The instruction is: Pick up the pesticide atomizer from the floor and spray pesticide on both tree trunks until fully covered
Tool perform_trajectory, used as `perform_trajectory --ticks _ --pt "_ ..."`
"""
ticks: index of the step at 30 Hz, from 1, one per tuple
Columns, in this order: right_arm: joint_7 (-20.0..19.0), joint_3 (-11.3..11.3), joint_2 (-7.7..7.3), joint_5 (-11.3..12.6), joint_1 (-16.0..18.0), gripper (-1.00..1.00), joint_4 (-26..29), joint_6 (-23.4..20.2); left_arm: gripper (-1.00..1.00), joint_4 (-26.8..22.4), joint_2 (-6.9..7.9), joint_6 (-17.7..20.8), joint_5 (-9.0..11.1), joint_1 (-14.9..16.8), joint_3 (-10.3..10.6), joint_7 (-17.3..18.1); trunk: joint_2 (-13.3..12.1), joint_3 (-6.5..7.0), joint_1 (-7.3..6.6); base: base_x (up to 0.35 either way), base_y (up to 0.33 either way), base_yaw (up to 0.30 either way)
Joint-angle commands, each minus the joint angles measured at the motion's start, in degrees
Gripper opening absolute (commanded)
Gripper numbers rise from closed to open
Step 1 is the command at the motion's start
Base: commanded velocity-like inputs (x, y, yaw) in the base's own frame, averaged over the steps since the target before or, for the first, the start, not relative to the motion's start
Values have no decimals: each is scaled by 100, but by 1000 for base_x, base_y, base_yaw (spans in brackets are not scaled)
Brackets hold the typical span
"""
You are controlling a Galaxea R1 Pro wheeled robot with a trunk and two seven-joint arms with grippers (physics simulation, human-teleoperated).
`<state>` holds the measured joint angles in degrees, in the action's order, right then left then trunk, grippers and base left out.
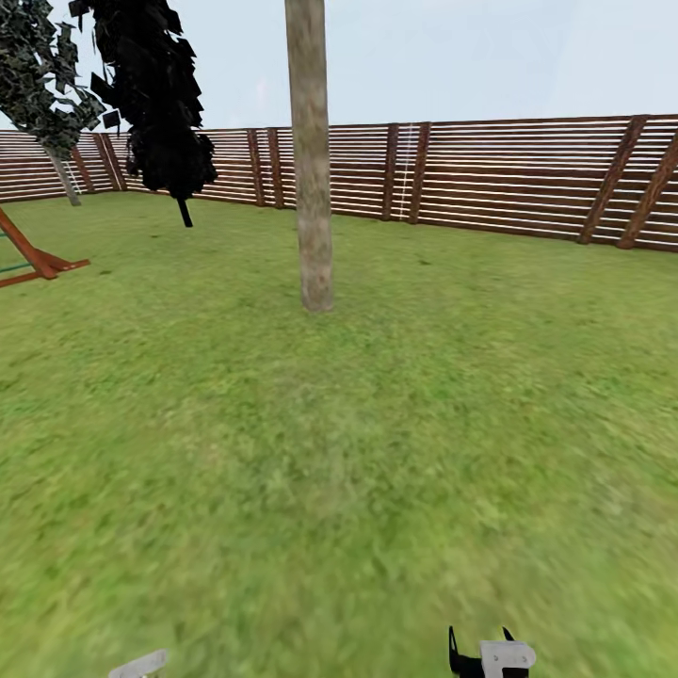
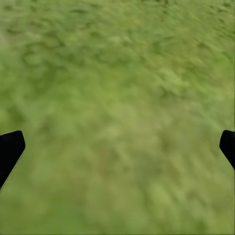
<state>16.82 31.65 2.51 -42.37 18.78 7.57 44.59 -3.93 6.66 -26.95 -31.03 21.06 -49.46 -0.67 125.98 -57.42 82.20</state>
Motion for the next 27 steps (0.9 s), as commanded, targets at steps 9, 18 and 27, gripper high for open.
perform_trajectory --ticks 9,18,27 --pt "41 26 4 -61 3 100 -2 6 -100 7 2 -21 -61 6 -47 -4 2 -5 3 338 0 0" --pt "41 26 4 -62 3 100 -2 7 -100 7 2 -21 -61 5 -51 -3 2 -5 3 338 0 0" --pt "41 26 4 -61 3 100 -2 6 -100 7 2 -21 -59 5 -47 -8 2 -5 3 338 0 0"
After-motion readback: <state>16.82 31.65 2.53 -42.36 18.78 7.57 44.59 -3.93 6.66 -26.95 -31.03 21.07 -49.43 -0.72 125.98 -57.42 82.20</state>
